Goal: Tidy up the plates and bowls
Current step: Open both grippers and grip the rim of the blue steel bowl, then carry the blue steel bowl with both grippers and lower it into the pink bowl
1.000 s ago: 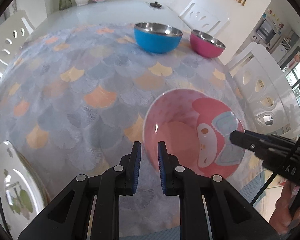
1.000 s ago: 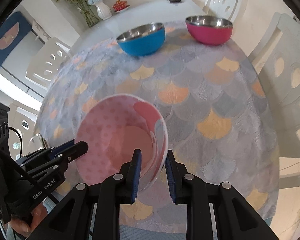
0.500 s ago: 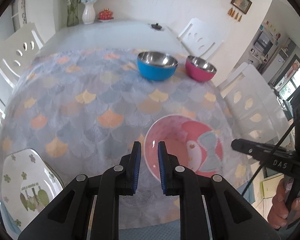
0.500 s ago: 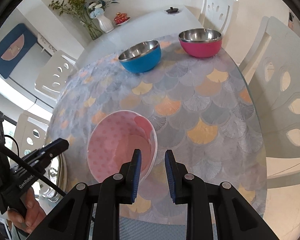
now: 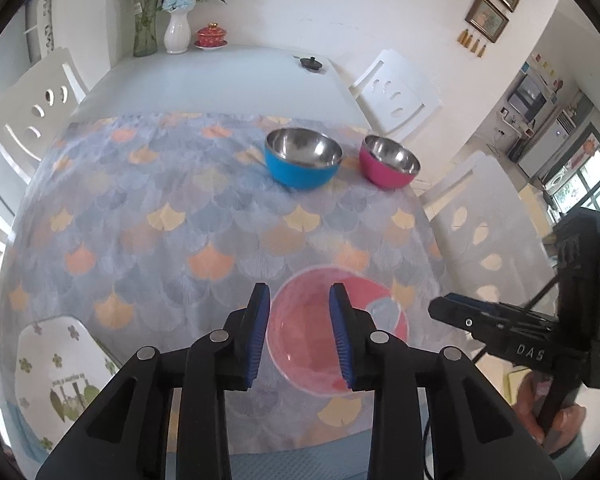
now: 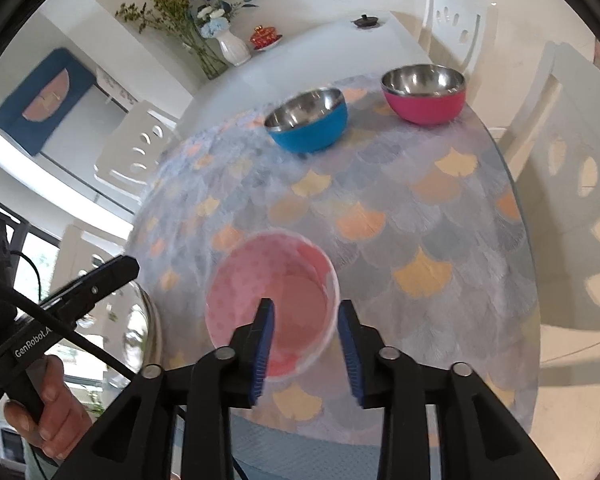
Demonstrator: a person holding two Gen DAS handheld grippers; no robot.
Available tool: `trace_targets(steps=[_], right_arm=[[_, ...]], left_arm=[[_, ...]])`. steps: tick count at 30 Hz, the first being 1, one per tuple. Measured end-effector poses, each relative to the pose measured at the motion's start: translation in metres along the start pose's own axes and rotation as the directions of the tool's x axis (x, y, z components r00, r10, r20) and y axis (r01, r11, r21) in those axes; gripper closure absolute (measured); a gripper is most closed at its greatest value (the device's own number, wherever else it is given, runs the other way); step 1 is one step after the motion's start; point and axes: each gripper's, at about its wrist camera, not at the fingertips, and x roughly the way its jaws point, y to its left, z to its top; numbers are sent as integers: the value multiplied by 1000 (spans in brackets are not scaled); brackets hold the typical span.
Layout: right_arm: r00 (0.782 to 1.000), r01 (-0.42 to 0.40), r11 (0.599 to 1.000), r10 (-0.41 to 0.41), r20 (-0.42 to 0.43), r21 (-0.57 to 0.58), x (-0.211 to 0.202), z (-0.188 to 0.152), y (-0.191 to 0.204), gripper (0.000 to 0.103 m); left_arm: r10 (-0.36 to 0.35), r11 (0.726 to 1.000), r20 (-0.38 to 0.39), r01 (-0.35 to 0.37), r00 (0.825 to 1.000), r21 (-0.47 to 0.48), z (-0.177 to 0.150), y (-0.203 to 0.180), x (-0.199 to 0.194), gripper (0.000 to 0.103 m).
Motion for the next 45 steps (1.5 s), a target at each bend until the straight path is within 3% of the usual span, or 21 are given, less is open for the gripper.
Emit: trace_targets(steps=[1,4,7,12,22,28,32,35,39,45], right_arm=[[1000,-20,1000,20,11,9,0,9,-1,51],[995,-84,996,82,47,29,1,39,-3,50],[994,-70,997,66,85,42,6,68,-3,49],[996,-50,994,42,83,99,32,112,-11,49],[1000,10,978,-11,6,209,115,177,-44,49],[999,25,976,-18,-32,216,151,193,-54,49],[999,38,976,-28,-46,213,166,197,-57,50],[998,46,977,-35,-59,206,175,197,-58,60],[996,59,979,-46,-70,194,182,195,-57,73],[993,117,983,-111,-48,142,180,191,-49,80]], left_arm=[[0,1000,-4,0,1000,-3,5,1,0,69],[-3,1000,0,3,1000,-2,29,4,4,61],[-8,1000,-2,8,1000,3,50,7,16,44],[-50,998,-6,49,999,-29,93,16,56,43],[-81,993,-107,70,991,-100,147,39,163,48],[-91,990,-154,73,984,-120,155,47,209,50],[-86,992,-178,67,980,-108,154,47,227,61],[-91,992,-202,71,975,-109,153,47,239,75],[-87,993,-198,70,976,-93,151,45,242,77],[-78,995,-180,66,981,-69,149,42,237,78]])
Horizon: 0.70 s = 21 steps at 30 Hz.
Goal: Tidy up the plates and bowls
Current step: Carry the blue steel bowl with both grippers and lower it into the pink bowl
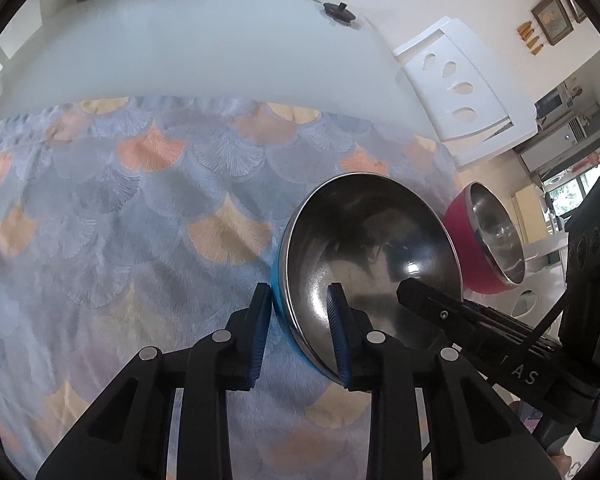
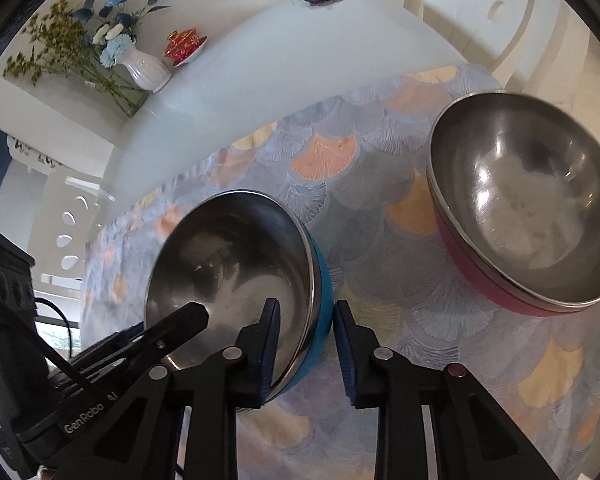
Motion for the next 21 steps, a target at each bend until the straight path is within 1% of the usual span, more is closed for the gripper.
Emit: trace_targets(steps=[4,8,15,17,21], right_arm=[[1000,1,1000,-1,10,-19,-9,-5,5,81],[999,7,999,-6,34,-36,-28,-12,13,81],[998,-19,999,21,64,-39,-74,-34,29,81],[997,-29,999,31,67,-32,-90,-45,32,81],[997,-23,999,25,74,-33,-120,-71,39,80]], left_arm=[[9,1000,23,-10,1000,16,-5,-4,-10,78],[11,999,52,-12,999,33,-14,-9,-31,78],[27,994,136,-40,990,98,-44,-31,-94,78],[25,992,160,-44,987,118,-56,-40,-113,78],[12,989,193,-40,981,145,-82,-52,-143,78]])
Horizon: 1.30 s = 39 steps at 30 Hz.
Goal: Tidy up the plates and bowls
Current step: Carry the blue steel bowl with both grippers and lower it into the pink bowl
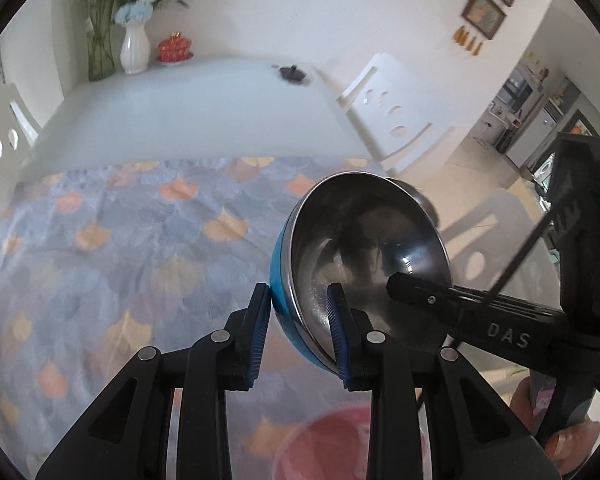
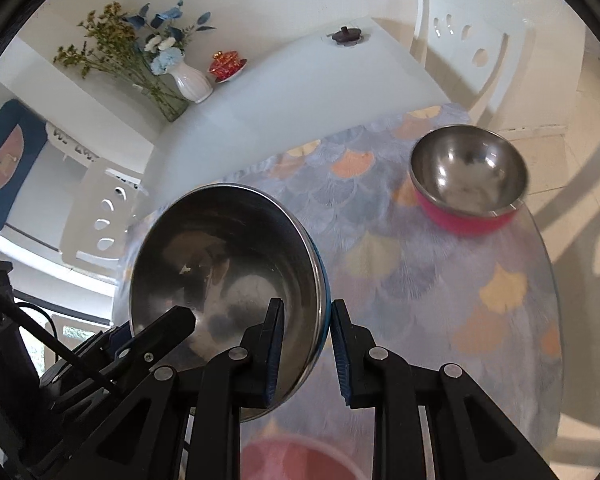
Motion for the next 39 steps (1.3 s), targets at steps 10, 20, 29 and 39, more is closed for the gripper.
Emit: trace_targets(steps=[10,20,29,39], right_arm=[[998,28,1000,-28,-53,2,-39,-79,9,79],[982,27,999,-23,-190,17,-31,-146,-7,79],[977,68,998,-70,-202,-18,-26,-168,-6,79],[977,127,988,-140,-161,-89,-19,-172,3,79]], left_arm=[[-13,999,8,13,1000,36,-67,-28,-49,78],[-7,1000,-50,8,999,5,-126,-31,-51,78],[1,1000,-105,-4,994,-27,-155,-27,-39,78],[47,999,-140,-49,989,-13,-161,-23,-22,78]])
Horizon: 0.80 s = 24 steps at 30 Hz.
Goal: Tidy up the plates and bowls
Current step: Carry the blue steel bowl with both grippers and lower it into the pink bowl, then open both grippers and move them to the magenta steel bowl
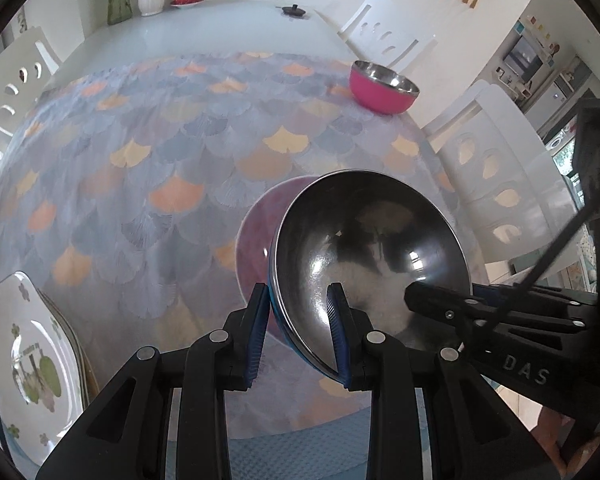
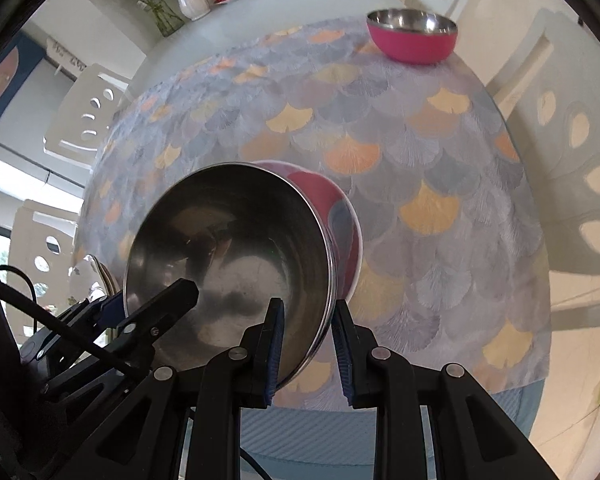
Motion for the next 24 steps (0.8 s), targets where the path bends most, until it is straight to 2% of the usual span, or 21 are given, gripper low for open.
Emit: trace_targets(steps=[7,10,13,19,24], right_arm=[[1000,-12,1000,12,-13,-15,-1,2,2,81],[1000,13,999,-13,-6,-36,-4,4,8,81],[999,7,999,-9,-35,-45,0,3,7,81],[998,-20,999,19,-54,-29,3,-3,0,81],[998,-26,999,24,-65,-26,4,-3,-1,81]], left_arm=[[15,1000,7,-15,1000,18,5,1,0,77],[57,997,17,-58,998,54,6,-2,0,75],[84,994,8,-84,996,73,2,0,4,75],[54,998,-25,-53,998,22,-4,12,10,75],[64,997,-17,-64,998,39,-4,9,7,75]])
